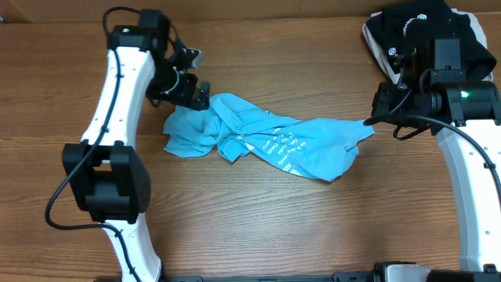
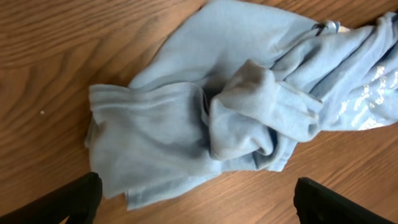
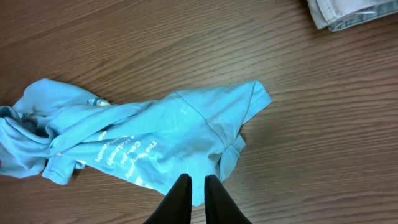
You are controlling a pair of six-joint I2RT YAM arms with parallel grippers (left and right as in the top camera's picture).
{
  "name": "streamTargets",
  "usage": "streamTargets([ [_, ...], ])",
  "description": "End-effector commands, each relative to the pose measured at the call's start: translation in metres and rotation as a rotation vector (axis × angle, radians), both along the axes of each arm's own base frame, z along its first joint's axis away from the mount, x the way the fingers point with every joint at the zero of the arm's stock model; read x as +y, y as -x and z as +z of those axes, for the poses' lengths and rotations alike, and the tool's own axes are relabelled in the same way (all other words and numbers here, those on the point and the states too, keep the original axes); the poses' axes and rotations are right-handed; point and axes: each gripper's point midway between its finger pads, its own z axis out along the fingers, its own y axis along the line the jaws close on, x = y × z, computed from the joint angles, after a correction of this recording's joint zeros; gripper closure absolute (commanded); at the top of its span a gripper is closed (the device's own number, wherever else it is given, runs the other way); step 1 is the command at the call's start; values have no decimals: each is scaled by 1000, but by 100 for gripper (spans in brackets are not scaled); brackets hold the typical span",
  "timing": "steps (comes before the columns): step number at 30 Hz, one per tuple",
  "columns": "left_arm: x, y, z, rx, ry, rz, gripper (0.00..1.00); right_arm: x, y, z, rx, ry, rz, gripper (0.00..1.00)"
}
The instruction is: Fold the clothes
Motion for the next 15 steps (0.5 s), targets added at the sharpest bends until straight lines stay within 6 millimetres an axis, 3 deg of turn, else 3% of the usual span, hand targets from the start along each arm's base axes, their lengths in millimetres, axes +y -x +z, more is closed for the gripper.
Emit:
streamTargets([
  [1,-20,13,-3,-21,96,-146,0,-3,-2,1,-10,13,0,88],
  [5,-32,30,-36,9,111,-244,0,-3,-2,1,-9,12,0,87],
  [7,-34,37,-51,19,110,-273,0,-3,-2,1,-9,12,0,69],
  [10,-33,42,-72,25,105,-276,0,-3,-2,1,-9,12,0,52],
  [15,-32,39,-86,-4,103,-275,2,-3,-2,1,-8,12,1,44],
])
